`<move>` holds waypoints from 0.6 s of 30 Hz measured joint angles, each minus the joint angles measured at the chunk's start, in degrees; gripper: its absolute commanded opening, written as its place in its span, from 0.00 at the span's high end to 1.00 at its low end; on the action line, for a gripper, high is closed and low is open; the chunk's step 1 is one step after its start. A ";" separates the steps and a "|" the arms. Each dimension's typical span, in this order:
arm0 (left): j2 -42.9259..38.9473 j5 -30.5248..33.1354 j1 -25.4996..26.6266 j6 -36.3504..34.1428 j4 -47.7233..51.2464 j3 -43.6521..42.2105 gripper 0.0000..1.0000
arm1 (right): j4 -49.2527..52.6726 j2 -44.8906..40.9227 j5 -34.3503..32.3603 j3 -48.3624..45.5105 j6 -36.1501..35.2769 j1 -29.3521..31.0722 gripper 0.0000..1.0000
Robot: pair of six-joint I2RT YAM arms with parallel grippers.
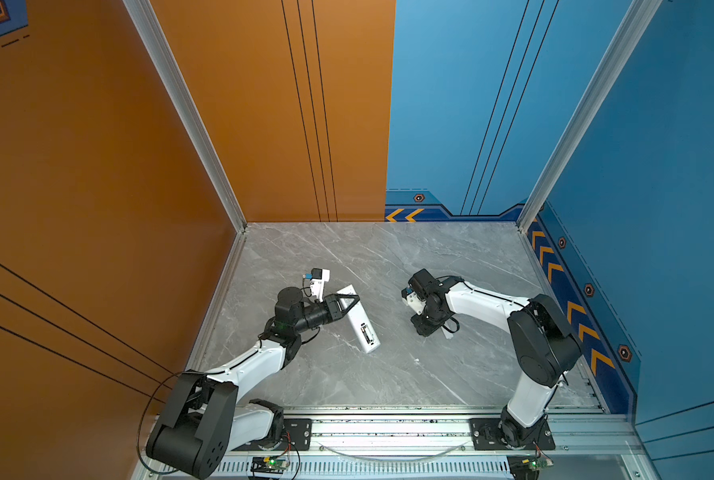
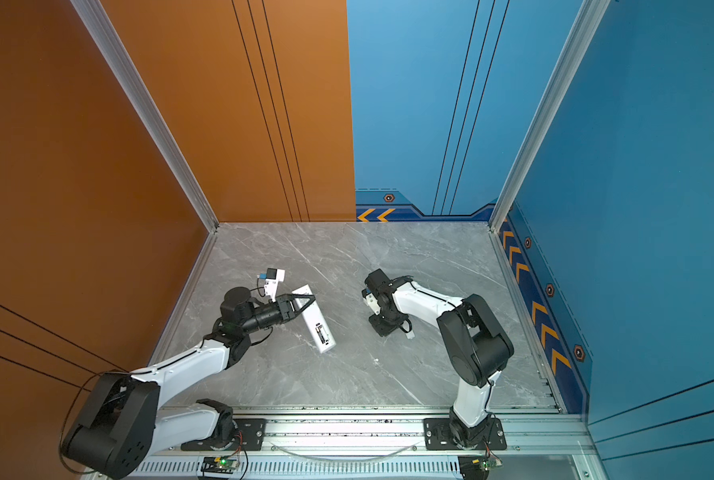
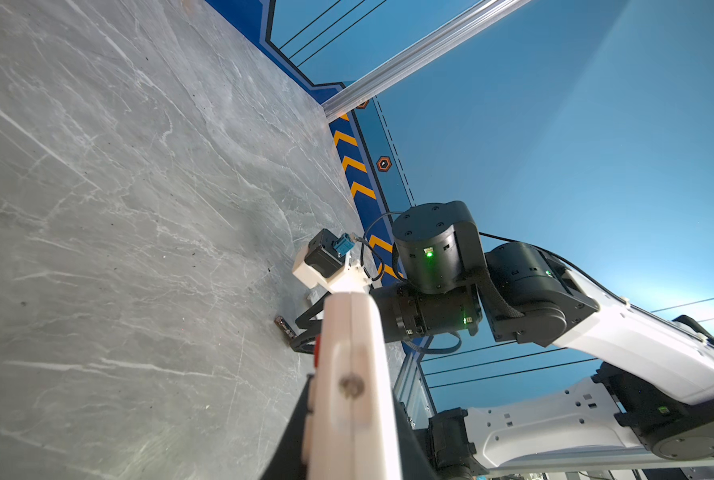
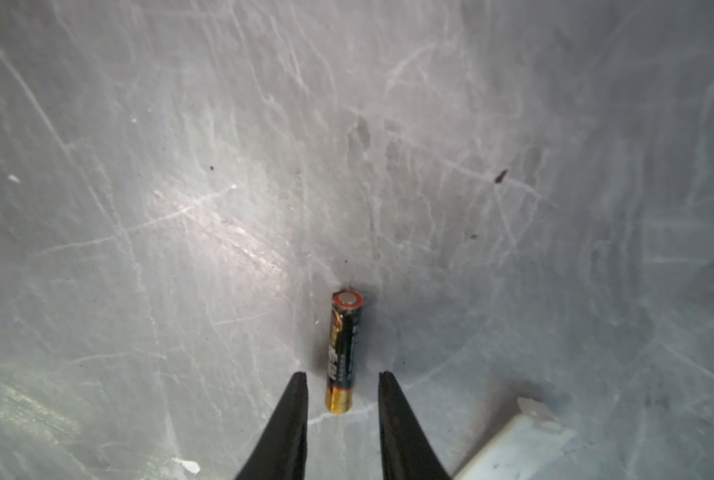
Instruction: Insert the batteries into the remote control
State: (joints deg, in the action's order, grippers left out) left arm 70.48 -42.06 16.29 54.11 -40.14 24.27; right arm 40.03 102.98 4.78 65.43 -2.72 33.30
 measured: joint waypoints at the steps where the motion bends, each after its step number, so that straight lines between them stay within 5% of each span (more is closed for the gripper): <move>1: 0.07 0.02 -0.13 0.00 -0.15 -0.04 1.00 | 0.02 0.31 0.02 0.04 -0.02 0.00 0.73; 18: 1.03 0.07 -0.81 -0.04 -0.83 -0.70 1.00 | 0.09 1.73 0.85 0.85 -0.20 -0.44 0.83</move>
State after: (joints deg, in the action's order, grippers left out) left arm 71.50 -42.00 15.49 54.06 -40.97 23.57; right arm 40.12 104.71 5.63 66.28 -2.92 32.86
